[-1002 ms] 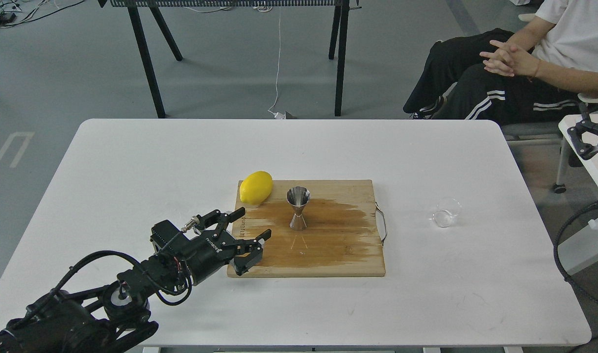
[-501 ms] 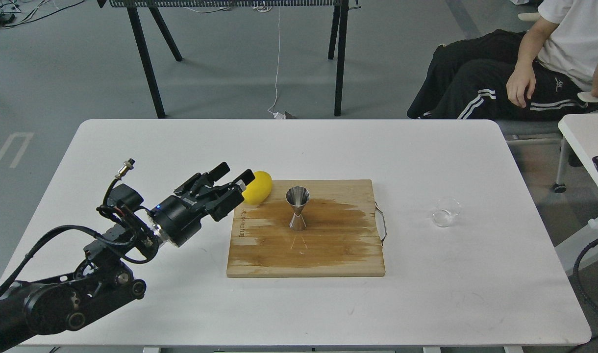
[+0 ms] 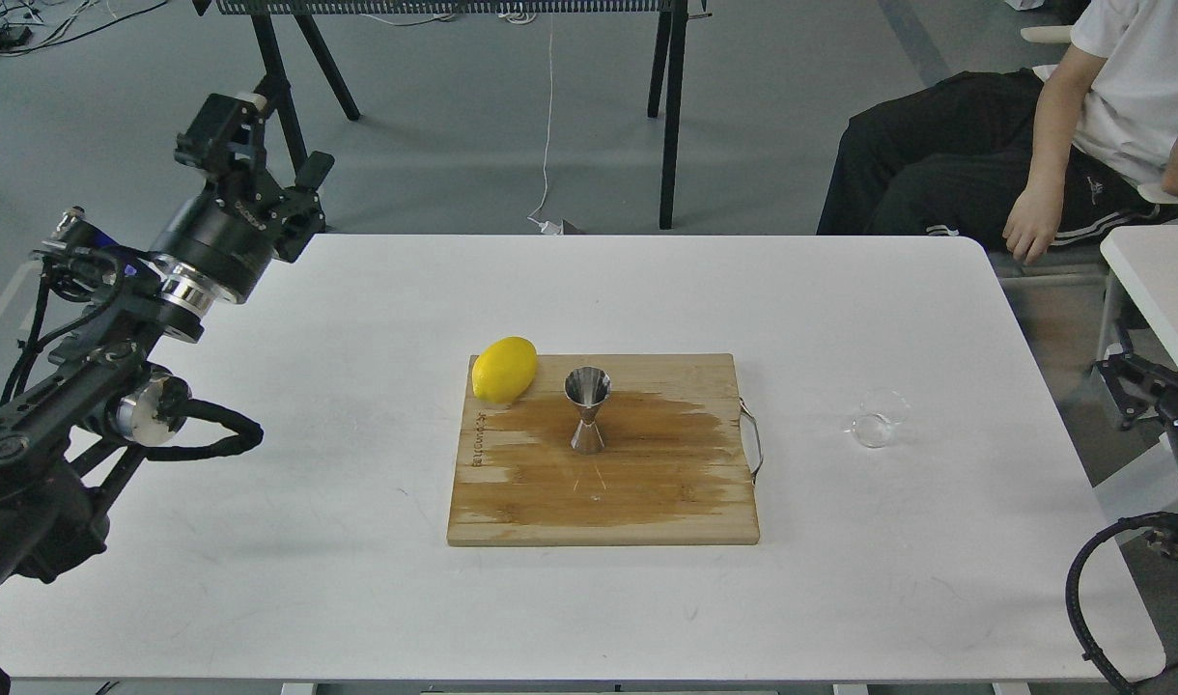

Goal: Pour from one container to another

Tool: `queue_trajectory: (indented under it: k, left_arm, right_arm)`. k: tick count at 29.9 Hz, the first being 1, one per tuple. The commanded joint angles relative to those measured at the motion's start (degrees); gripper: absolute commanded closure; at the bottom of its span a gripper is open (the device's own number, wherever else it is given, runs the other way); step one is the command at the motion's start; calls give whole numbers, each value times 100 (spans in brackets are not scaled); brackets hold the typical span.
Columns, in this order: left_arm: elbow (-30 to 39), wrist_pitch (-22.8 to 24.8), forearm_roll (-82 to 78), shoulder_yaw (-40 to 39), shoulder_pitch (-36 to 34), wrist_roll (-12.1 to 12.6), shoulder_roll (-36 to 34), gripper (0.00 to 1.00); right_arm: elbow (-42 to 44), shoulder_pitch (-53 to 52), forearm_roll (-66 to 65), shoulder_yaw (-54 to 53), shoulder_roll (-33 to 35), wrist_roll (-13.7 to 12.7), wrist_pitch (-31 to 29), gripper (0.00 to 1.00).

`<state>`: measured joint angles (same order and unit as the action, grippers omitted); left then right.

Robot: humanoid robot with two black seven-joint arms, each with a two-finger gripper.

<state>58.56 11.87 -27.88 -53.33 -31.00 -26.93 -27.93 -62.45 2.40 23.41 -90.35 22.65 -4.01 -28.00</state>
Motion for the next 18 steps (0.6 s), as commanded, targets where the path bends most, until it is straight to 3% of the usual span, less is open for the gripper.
queue_trajectory:
  k: [1,4,8,18]
  left_arm:
    - [-520,254,1037,-20,-161,74,86,1]
    - [-810,509,1687,-29,-266,284,86,0]
    - [-1109,492,2216,-29,-442,724,112,0]
    - [-1189,492,2270,-20,-477,742,156,0]
  right_arm:
    - [-188,137,32,43,-401,-3,92,0]
    - [-468,321,41,61,-656,-20,644,0]
    - [-821,471,32,289,-859,-12,1637,0]
    - [-506,200,-29,773,-1009,6,2747,0]
